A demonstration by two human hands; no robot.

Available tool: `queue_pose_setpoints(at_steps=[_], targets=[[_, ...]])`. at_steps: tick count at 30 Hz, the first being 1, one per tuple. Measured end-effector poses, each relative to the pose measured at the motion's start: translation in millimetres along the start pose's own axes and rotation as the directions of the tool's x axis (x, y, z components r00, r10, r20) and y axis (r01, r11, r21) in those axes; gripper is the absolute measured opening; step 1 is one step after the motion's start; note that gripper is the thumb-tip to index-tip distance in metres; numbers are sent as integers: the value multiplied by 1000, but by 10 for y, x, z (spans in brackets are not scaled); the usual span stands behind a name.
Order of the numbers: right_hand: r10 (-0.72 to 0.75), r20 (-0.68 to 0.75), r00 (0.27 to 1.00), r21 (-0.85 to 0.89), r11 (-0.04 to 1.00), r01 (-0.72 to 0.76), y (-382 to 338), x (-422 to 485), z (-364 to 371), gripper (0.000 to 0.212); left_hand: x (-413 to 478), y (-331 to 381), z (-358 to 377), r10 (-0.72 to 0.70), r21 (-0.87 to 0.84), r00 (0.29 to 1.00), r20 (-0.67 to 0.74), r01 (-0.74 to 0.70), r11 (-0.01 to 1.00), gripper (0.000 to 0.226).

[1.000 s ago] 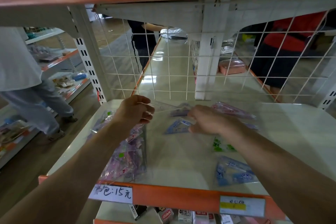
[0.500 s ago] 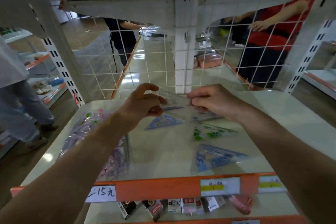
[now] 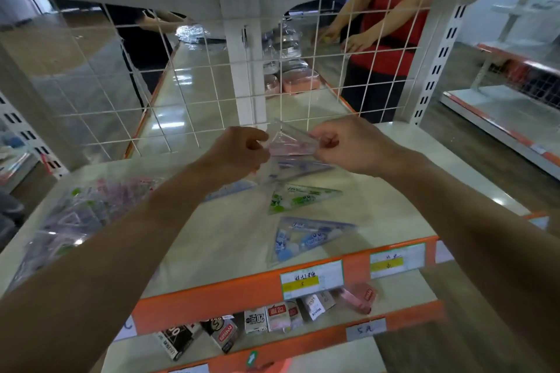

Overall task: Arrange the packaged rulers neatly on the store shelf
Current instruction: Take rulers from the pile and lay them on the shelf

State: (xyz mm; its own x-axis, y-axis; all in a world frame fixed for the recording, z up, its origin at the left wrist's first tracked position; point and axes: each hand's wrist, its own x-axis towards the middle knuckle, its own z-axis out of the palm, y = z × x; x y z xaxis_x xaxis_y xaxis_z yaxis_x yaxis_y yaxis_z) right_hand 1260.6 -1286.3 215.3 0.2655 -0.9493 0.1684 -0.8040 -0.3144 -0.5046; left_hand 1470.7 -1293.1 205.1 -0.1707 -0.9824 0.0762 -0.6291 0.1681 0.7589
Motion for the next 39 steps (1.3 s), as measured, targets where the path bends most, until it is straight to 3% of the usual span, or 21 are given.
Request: queue_pose_setpoints(at_steps=[6,15,22,34,39], targets=[[-42,52,998,-289,956,55,37,-30,28,11,8,-4,90,-53,-21,998,38,54,998,37],[70,183,981,-280,960,-16,181,179,166,24,-81,-152,-18,-126,86,992,-31,128,988,31],[93,266,959,-242,970,-27,226,296,280,3,-132,-263,-45,-199,99,978,-69,205,974,32],[71,300,951,-333,942,35,170,351,378,8,-154,-344,-52,-224,90,971,-83,231,969,27],[24,237,971,-394,916,73,0,374,384,34,-257,-353,-182,-205,86,973,-104,214,973,21]])
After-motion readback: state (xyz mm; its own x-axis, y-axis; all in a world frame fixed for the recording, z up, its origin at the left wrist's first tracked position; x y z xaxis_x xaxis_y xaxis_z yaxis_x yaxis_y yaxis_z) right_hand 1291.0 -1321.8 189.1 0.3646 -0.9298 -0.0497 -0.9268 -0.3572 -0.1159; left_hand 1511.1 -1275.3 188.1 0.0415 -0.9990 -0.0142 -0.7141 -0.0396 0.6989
